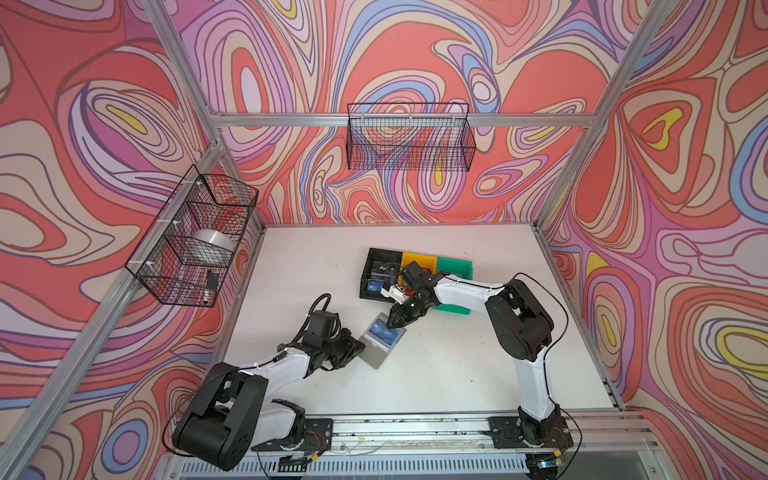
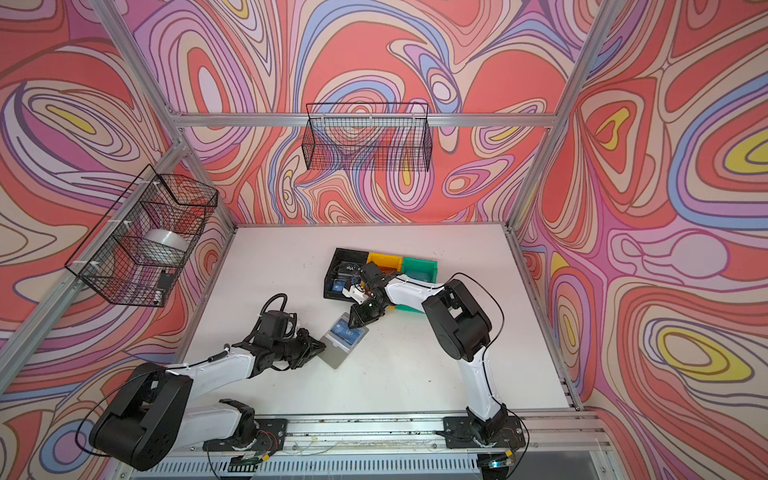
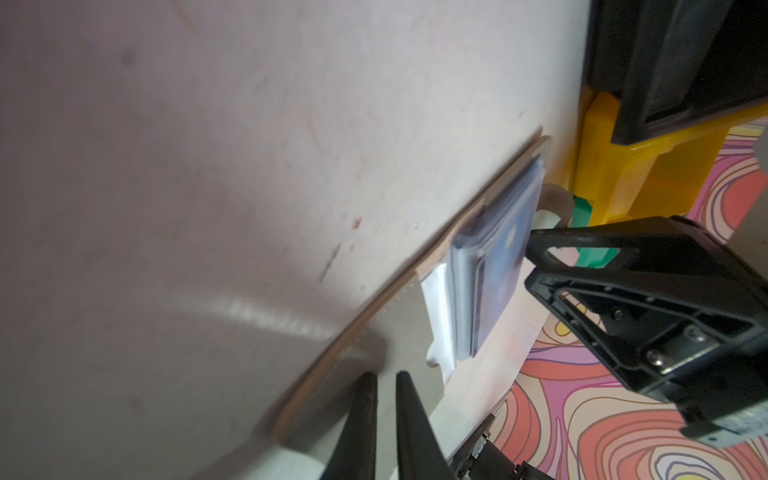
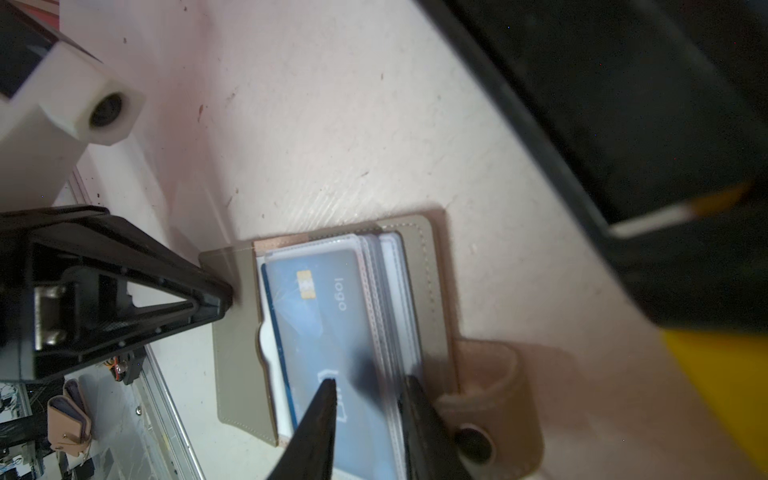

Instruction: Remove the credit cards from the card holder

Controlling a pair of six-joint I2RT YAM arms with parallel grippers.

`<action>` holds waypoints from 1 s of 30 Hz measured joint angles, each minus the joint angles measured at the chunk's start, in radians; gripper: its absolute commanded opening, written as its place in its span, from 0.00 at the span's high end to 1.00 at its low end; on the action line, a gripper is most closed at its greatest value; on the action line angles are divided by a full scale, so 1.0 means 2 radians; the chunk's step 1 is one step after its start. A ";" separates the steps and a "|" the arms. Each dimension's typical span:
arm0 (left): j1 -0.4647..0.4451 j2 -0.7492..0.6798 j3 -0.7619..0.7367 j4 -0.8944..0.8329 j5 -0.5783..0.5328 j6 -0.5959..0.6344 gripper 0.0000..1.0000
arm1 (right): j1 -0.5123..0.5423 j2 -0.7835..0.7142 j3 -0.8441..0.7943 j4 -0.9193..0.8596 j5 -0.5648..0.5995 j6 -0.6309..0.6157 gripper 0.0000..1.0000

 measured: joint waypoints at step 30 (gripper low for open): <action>-0.023 0.117 0.011 0.173 0.031 -0.035 0.86 | 0.000 -0.026 -0.045 0.008 -0.010 0.021 0.74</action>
